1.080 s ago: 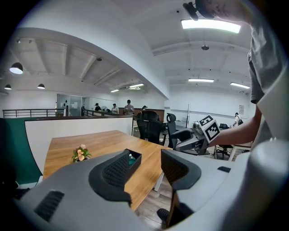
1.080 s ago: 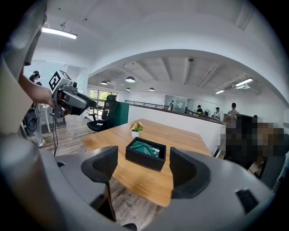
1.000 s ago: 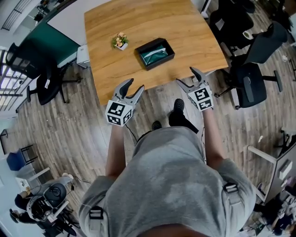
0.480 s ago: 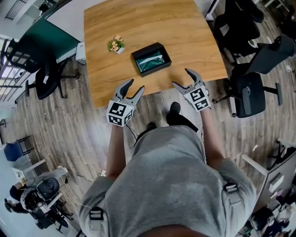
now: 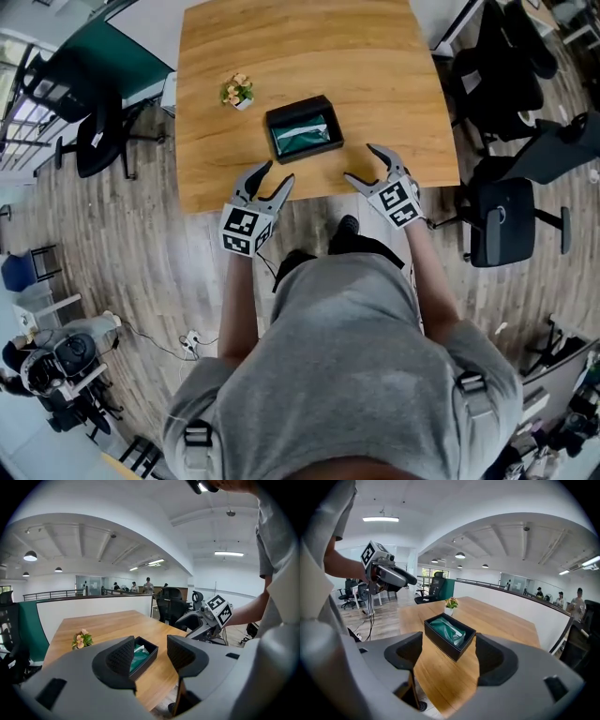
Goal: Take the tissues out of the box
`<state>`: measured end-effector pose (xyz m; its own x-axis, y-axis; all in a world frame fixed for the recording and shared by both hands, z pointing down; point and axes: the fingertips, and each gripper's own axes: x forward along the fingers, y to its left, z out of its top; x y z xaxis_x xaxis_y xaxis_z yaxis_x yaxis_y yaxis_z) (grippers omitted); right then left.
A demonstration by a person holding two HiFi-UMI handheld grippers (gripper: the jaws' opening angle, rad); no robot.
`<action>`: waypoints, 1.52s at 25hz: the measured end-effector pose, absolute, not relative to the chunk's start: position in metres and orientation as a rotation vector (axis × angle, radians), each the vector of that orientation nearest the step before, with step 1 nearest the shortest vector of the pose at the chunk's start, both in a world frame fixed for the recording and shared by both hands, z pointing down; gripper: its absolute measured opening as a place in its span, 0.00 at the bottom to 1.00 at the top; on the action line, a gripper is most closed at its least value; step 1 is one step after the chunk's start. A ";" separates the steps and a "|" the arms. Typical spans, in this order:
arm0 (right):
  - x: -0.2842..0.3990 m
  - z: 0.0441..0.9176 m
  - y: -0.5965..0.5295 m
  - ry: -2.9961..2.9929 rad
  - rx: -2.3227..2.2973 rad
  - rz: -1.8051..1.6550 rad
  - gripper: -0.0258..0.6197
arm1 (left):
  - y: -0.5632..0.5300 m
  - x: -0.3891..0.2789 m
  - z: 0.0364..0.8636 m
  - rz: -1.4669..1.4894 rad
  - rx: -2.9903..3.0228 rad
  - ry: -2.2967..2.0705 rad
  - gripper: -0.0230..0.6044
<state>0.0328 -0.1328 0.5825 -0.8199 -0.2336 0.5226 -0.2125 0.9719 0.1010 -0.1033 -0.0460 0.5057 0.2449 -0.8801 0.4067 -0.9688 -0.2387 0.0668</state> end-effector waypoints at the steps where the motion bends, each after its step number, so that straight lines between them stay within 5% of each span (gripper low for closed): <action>1: 0.031 0.583 -0.136 -2.565 0.292 -0.060 0.60 | -0.048 -0.103 0.506 0.408 2.207 -1.726 0.41; 38: -0.008 0.607 -0.200 -2.497 0.361 0.001 0.59 | -0.135 -0.136 0.567 0.583 2.286 -1.466 0.41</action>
